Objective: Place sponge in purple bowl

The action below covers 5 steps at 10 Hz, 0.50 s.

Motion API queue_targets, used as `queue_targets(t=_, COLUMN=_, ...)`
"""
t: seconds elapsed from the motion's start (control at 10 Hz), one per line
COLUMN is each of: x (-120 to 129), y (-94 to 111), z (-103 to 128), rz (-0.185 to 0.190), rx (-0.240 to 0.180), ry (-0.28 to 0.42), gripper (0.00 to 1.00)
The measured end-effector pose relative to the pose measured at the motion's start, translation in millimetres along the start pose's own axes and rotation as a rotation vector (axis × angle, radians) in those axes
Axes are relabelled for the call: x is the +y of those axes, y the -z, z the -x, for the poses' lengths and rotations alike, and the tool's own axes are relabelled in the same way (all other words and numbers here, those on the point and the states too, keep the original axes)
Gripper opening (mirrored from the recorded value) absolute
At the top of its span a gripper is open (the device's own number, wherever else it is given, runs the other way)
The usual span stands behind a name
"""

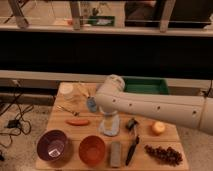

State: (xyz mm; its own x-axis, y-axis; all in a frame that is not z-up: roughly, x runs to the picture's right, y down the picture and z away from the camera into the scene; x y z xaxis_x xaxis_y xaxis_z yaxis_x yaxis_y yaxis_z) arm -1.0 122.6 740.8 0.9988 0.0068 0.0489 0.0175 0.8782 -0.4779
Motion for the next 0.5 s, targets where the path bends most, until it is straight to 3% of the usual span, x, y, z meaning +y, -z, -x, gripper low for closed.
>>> queue_targets(t=0.3, x=-45.1, y=-22.5, z=29.8, rz=-0.014, rx=-0.014, ry=-0.018, gripper=0.8)
queue_targets(t=0.5, x=-77.9, y=-38.2, z=36.4, rz=-0.017, rx=-0.014, ry=-0.038, gripper=0.8)
